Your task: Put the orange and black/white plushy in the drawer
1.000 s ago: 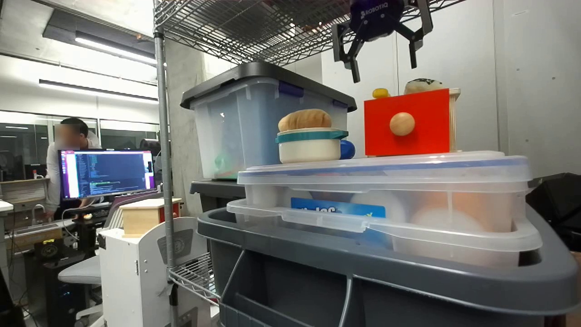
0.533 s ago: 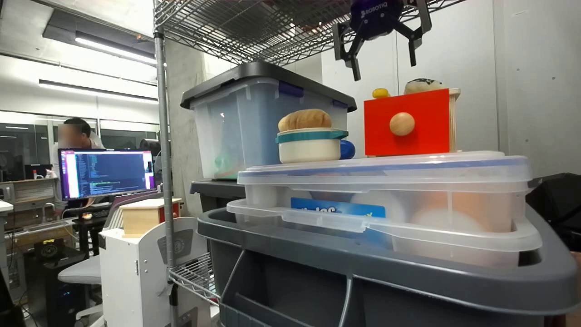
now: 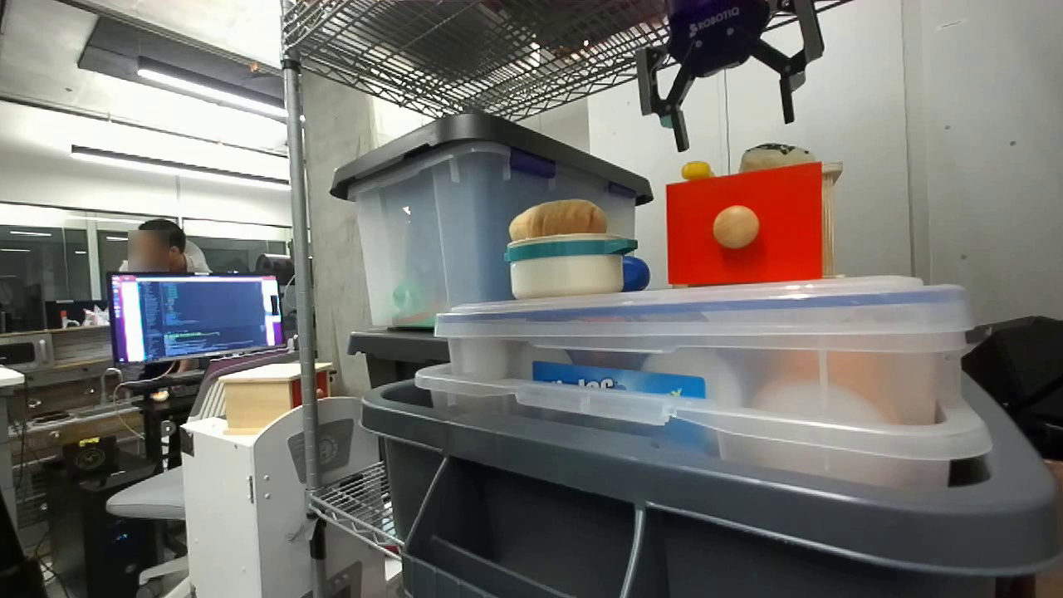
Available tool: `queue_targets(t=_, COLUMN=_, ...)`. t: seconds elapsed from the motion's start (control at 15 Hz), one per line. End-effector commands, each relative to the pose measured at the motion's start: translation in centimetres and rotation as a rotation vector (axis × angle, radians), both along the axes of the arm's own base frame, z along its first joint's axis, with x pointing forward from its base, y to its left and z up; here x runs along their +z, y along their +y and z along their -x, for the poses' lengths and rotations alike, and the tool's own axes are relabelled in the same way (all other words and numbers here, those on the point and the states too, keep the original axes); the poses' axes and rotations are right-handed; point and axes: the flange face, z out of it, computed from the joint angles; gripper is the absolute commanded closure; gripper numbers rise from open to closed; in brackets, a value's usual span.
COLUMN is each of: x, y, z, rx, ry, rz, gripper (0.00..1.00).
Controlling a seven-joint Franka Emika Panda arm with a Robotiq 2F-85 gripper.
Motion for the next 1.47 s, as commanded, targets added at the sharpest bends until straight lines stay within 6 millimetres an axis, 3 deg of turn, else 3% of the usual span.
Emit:
queue_targets(t=0.0, x=0.5, y=-1.0, z=-1.8, rx=-0.031, ry=-0.011, rz=-0.001, gripper=0.0)
queue_targets(t=0.27, x=0.5, y=-1.7, z=-2.4, rx=-0.051, ry=-0.02, rz=-0.001, gripper=0.01)
queue_targets(t=0.6, x=0.6, y=-2.2, z=-2.9, rx=-0.069, ry=-0.038, rz=0.003, gripper=0.09)
queue_targets(t=1.2, x=-0.2, y=-2.8, z=-6.6, rx=-0.11, ry=-0.059, rz=-0.002, gripper=0.81)
queue_targets(t=1.4, x=0.0, y=-2.5, z=-7.2, rx=-0.108, ry=-0.059, rz=-0.006, gripper=0.99)
